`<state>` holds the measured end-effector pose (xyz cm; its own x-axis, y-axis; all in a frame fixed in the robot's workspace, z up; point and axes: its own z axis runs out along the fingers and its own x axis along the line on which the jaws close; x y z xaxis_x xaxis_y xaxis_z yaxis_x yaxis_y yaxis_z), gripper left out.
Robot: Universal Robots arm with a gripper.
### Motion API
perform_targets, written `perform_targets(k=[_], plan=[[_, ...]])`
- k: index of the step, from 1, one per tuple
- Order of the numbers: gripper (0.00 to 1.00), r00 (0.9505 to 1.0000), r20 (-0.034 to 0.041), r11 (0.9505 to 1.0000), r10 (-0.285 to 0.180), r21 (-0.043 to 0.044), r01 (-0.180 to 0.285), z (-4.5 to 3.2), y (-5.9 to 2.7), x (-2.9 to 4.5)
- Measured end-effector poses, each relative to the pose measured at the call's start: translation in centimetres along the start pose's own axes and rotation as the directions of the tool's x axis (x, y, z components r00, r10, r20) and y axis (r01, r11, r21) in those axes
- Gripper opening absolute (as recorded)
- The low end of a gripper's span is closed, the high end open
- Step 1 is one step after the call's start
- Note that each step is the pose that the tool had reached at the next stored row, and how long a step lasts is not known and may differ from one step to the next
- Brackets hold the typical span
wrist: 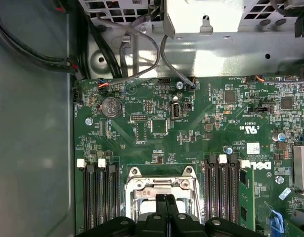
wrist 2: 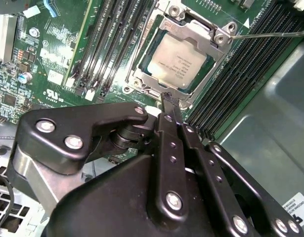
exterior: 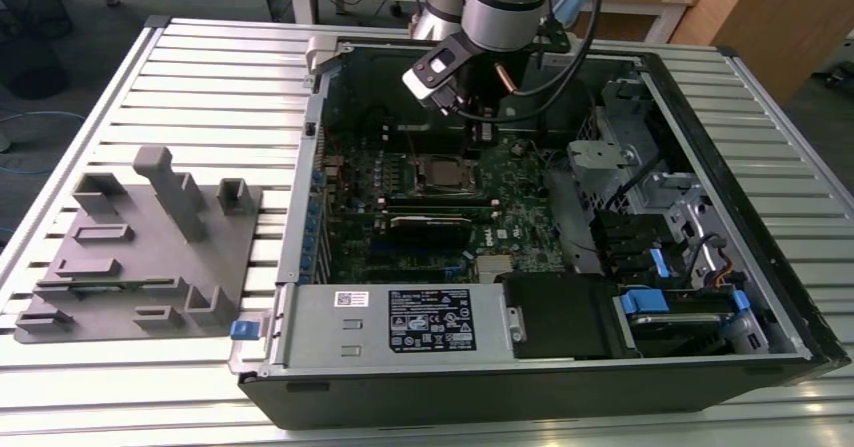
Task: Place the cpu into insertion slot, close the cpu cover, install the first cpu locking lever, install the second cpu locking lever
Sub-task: 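Close the cpu cover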
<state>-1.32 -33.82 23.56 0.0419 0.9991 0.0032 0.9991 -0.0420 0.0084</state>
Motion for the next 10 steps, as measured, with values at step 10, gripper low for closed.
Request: perform_targets(k=[10], plan=[[0.11, 1.0000, -0.0002, 1.0000, 0.000, -0.0002, 0.000, 0.15, -1.88, -0.08]])
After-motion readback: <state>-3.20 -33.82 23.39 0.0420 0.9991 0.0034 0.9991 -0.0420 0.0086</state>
